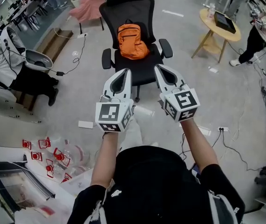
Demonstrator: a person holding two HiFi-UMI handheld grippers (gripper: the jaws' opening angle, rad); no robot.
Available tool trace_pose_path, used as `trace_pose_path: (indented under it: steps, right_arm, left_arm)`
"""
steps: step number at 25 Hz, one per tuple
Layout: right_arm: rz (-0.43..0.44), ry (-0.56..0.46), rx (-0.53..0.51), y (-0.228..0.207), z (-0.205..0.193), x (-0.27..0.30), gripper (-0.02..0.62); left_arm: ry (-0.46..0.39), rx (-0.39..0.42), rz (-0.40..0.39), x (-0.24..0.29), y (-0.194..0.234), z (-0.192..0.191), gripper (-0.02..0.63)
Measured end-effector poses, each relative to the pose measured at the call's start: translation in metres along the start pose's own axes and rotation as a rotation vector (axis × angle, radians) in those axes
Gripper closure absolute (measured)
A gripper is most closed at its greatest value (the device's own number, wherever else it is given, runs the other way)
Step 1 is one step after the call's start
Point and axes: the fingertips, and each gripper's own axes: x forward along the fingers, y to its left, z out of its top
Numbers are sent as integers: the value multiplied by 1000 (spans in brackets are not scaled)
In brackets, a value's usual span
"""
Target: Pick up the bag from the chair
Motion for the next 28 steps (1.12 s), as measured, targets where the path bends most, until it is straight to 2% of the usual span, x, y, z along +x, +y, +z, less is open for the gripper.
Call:
trace_pose_path:
  steps: [11,14,20,28]
  right_arm:
    - [-14,29,7,-35,-11,71,597]
    - [-13,34,12,-45,-11,104,597]
    - [-22,52,21,-65,-11,170,597]
    - [-45,77,24,-69,-12,257,597]
  left_arm:
    - [18,-11,-17,66,46,-13,603]
    - [25,4,-15,91,70,-14,603]
    - [32,-20,-24,141,121,-15,603]
    - [46,-43,-55,187,196,-17,603]
